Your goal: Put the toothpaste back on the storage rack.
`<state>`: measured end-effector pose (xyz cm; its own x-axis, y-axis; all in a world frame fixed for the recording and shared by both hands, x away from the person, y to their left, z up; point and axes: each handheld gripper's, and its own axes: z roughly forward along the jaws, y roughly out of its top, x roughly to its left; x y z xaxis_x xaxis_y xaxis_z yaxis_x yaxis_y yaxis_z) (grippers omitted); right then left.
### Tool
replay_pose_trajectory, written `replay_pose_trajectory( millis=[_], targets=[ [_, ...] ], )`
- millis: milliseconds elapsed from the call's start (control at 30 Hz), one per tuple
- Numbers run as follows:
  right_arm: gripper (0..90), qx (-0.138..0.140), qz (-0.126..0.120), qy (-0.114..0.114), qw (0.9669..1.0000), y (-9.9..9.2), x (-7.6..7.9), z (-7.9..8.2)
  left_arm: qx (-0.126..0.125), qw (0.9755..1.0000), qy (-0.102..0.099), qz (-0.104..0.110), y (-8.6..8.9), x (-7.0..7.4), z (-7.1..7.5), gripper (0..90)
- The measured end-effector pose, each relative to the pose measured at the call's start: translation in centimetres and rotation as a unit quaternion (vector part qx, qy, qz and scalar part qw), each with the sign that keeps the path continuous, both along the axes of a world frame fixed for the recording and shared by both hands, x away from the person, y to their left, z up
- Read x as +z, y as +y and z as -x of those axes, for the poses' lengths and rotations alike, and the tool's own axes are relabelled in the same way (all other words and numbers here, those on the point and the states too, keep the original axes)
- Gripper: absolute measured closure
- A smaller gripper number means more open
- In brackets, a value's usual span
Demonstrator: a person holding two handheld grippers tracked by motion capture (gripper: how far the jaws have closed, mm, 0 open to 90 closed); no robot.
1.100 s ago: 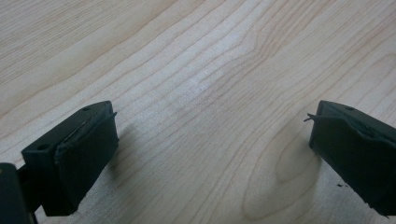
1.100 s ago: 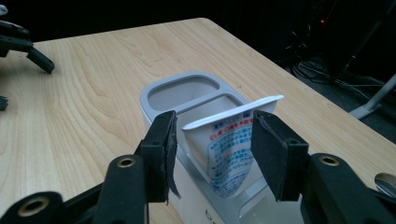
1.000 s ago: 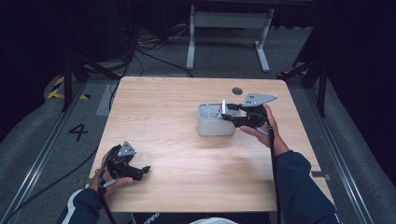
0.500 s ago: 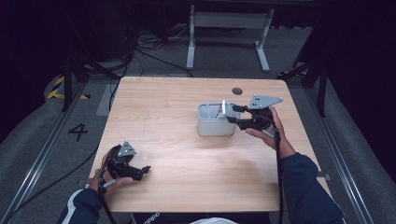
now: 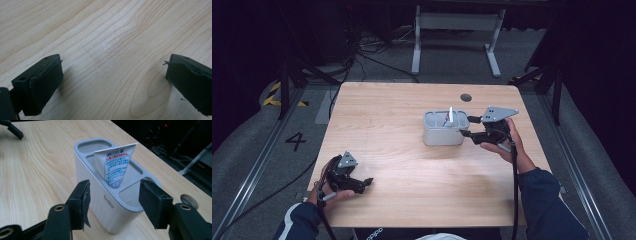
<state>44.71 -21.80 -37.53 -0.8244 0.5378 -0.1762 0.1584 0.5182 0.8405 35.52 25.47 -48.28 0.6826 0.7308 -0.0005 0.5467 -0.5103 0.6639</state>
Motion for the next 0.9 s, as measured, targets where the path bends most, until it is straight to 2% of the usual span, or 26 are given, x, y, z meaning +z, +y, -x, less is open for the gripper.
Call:
replay_pose_trajectory(
  millis=[167,333,500,600,900],
  targets=[
    [40.1,-0.005,0.016,0.003,0.9999,-0.5,-0.2,0.4,0.000,1.0000,0.000,0.000,0.0,0.0,0.0,1.5],
    [39.7,-0.010,0.021,0.002,0.9997,-1.0,-0.3,0.7,0.000,1.0000,-0.001,0.000,0.0,0.0,0.0,1.5],
    [39.8,-0.011,0.046,-0.002,0.9989,-1.5,-0.8,1.3,0.000,1.0000,0.000,0.000,0.0,0.0,0.0,1.5],
    [39.8,-0.008,0.051,0.005,0.9987,-1.7,-0.9,1.4,0.000,1.0000,0.000,0.000,0.0,0.0,0.0,1.5],
    [39.5,-0.013,0.067,0.003,0.9977,-2.7,-1.7,2.3,0.000,1.0000,0.000,0.000,0.0,0.0,0.0,1.5]
  ],
)
